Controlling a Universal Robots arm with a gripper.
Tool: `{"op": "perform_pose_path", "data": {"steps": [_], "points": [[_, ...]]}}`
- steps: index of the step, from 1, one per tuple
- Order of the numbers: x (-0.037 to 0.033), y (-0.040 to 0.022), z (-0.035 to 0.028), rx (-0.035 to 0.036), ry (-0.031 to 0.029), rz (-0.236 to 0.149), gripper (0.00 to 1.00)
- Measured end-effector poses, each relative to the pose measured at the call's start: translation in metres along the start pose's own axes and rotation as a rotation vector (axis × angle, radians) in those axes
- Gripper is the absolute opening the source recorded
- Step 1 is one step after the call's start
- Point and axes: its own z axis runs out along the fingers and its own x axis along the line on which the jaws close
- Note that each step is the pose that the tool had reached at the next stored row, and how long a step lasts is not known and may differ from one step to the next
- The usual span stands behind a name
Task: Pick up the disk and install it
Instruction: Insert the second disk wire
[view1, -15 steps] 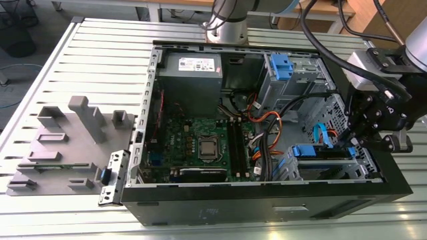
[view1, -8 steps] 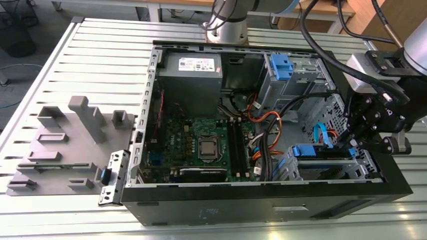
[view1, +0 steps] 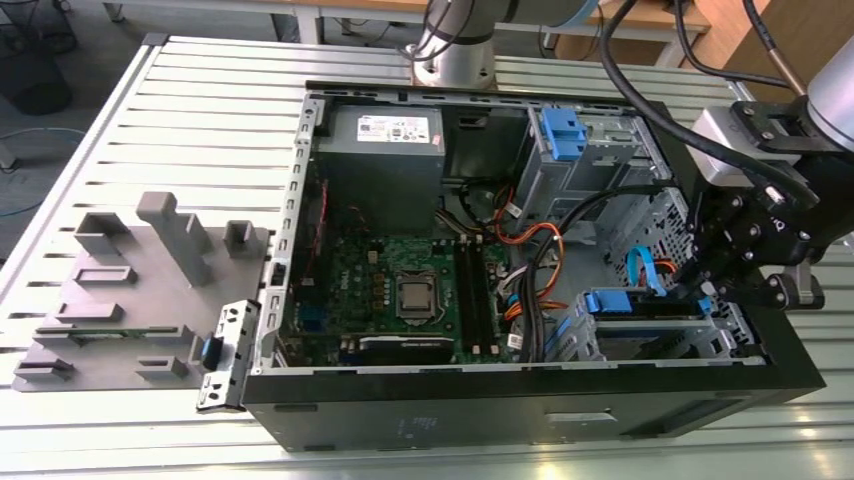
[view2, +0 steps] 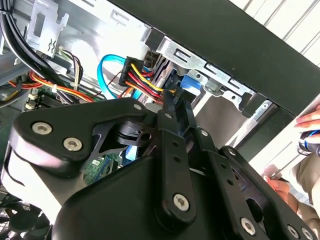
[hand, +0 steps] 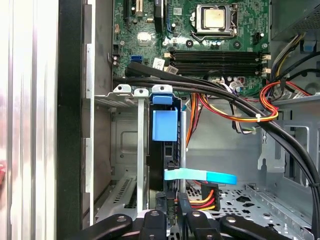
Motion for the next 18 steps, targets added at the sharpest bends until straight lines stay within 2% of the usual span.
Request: {"op": "perform_pose_path", "data": {"steps": [7, 15, 17, 18], "points": [[-0.0023, 0.0000, 0.0054, 0.0000, 0.0030, 0.000, 0.24], [-0.0028, 0.0000, 0.0055, 0.0000, 0.0030, 0.000, 0.24], [-0.0028, 0.0000, 0.0053, 0.0000, 0.0034, 0.000, 0.22], [-0.0028, 0.0000, 0.0054, 0.0000, 0.0033, 0.000, 0.16]]}}
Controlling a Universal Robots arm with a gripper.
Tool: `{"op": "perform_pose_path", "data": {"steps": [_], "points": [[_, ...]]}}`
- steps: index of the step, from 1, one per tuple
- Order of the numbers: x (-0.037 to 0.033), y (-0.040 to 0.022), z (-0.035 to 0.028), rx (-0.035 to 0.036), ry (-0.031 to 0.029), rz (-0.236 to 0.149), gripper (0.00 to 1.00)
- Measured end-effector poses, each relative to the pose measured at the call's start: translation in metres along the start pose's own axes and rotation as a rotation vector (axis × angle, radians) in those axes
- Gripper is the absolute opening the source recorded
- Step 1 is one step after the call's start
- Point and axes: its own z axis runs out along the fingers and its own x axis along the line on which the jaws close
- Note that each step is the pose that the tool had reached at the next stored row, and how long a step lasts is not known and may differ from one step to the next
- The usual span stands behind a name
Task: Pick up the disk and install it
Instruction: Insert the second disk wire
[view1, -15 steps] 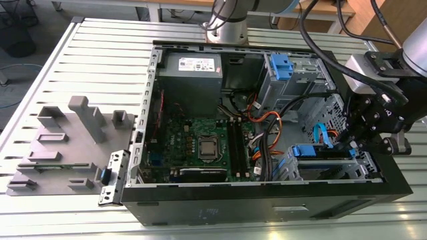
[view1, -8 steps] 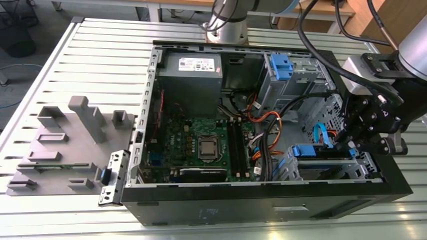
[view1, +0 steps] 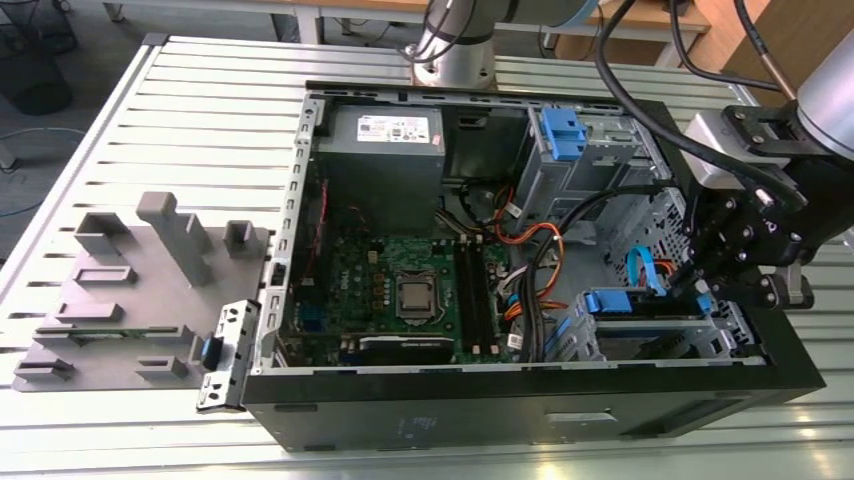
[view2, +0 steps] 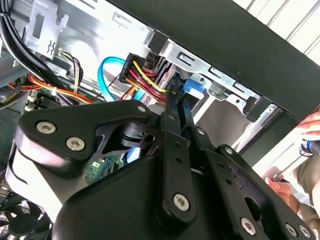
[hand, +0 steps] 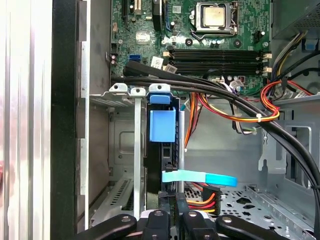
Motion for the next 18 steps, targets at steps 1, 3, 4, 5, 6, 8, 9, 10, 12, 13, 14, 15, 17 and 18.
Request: {"op": "perform_pose_path", "data": {"steps": [1, 3, 4, 5, 6, 8, 9, 10, 12, 13, 14, 15, 17, 18], "points": [[0.0000, 0.0000, 0.0001, 0.0000, -0.0002, 0.000, 0.16], [-0.0001, 0.0000, 0.0001, 0.0000, -0.0003, 0.000, 0.16], [-0.0001, 0.0000, 0.0001, 0.0000, -0.0002, 0.000, 0.16], [-0.0002, 0.0000, -0.0006, 0.0000, -0.0004, 0.000, 0.16], [-0.0002, 0.0000, -0.0019, 0.0000, -0.0003, 0.000, 0.16], [-0.0001, 0.0000, -0.0027, 0.0000, -0.0005, 0.000, 0.16], [-0.0001, 0.0000, -0.0027, 0.0000, -0.0005, 0.000, 0.16], [-0.0001, 0.0000, -0.0027, 0.0000, -0.0005, 0.000, 0.16], [-0.0001, 0.0000, -0.0028, 0.0000, -0.0003, 0.000, 0.16], [-0.0001, 0.0005, -0.0029, 0.0000, -0.0002, 0.000, 0.16], [-0.0001, 0.0012, -0.0029, 0.0000, -0.0002, 0.000, 0.16], [-0.0002, 0.0022, -0.0029, 0.0001, -0.0002, 0.000, 0.16], [-0.0001, 0.0037, -0.0028, 0.0001, -0.0003, 0.000, 0.16], [-0.0001, 0.0043, -0.0028, 0.0001, -0.0003, 0.000, 0.16]]}}
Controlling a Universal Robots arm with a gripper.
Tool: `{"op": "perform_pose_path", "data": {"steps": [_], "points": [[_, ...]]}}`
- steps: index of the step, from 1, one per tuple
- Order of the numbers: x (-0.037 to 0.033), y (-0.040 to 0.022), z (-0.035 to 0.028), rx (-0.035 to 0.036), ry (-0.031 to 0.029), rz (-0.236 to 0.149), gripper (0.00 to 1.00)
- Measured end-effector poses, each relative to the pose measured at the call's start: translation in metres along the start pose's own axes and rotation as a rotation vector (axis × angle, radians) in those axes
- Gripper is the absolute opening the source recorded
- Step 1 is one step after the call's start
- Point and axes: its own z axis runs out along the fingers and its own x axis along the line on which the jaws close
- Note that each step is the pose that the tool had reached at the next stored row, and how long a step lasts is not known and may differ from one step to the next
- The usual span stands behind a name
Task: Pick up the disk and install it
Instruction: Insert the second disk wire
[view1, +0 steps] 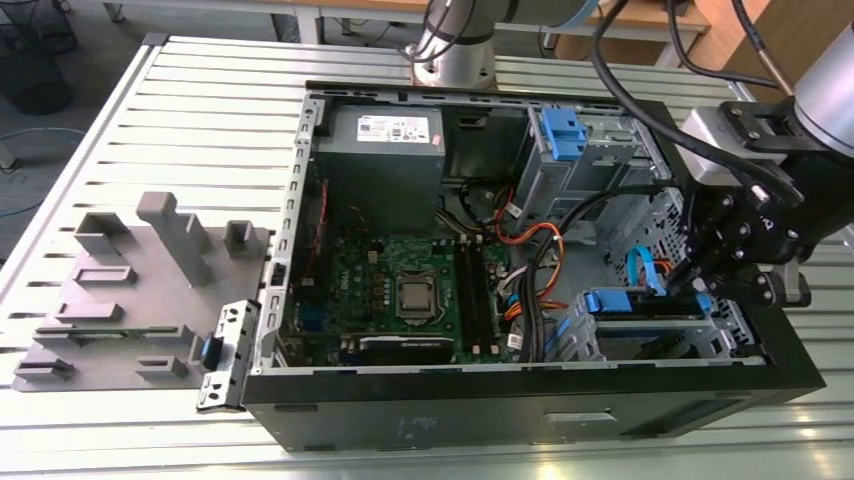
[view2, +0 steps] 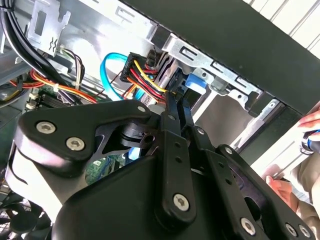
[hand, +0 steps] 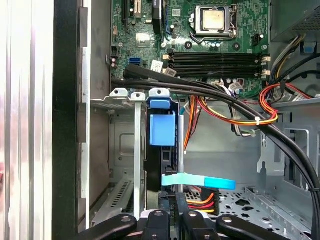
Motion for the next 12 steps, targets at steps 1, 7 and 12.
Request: {"op": "perform_pose_path", "data": {"steps": [1, 7, 12], "points": [[0.0000, 0.0005, 0.0000, 0.0000, 0.0001, 0.000, 0.16], [0.0000, 0.0028, 0.0001, 0.0000, 0.0000, 0.000, 0.16], [-0.0001, 0.0043, 0.0013, 0.0001, 0.0004, 0.000, 0.16]]}}
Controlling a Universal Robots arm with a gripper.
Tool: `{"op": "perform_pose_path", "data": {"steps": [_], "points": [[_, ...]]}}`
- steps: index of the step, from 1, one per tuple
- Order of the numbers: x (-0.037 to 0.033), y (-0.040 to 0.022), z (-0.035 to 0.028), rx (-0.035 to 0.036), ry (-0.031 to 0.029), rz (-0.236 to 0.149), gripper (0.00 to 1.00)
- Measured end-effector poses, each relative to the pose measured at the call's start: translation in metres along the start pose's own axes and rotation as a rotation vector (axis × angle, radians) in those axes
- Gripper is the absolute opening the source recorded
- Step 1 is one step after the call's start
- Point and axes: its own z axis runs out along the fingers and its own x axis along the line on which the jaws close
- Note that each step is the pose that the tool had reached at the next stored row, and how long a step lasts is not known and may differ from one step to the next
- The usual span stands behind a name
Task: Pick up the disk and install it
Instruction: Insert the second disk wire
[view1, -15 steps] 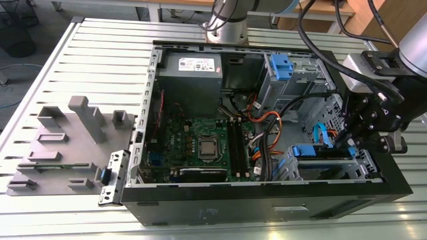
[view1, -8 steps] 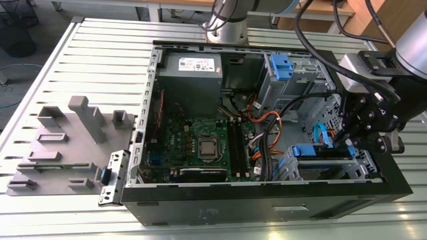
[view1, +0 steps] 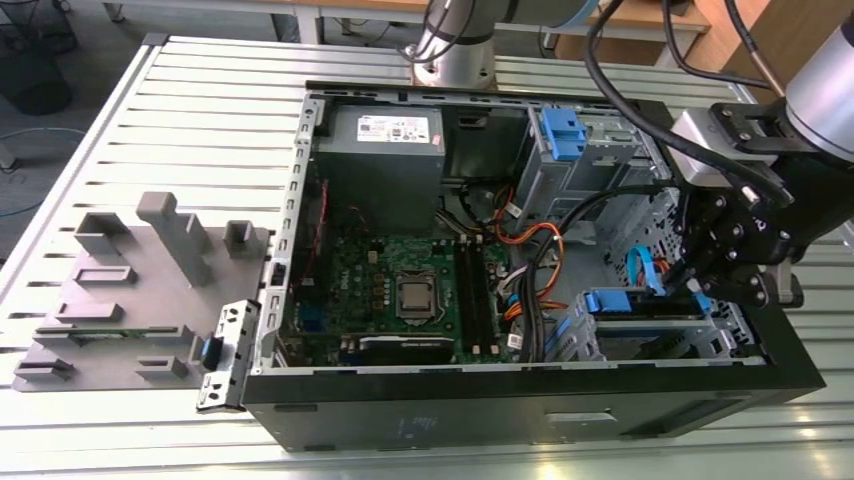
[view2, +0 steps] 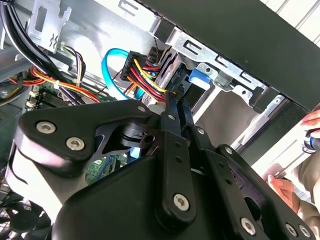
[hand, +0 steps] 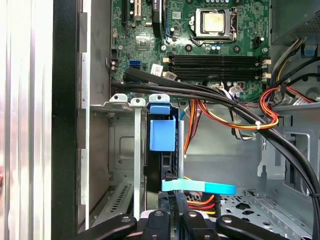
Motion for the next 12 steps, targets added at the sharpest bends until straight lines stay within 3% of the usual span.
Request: {"op": "perform_pose_path", "data": {"steps": [12], "points": [[0.0001, -0.0015, 0.0006, -0.0001, -0.0003, 0.000, 0.16]]}}
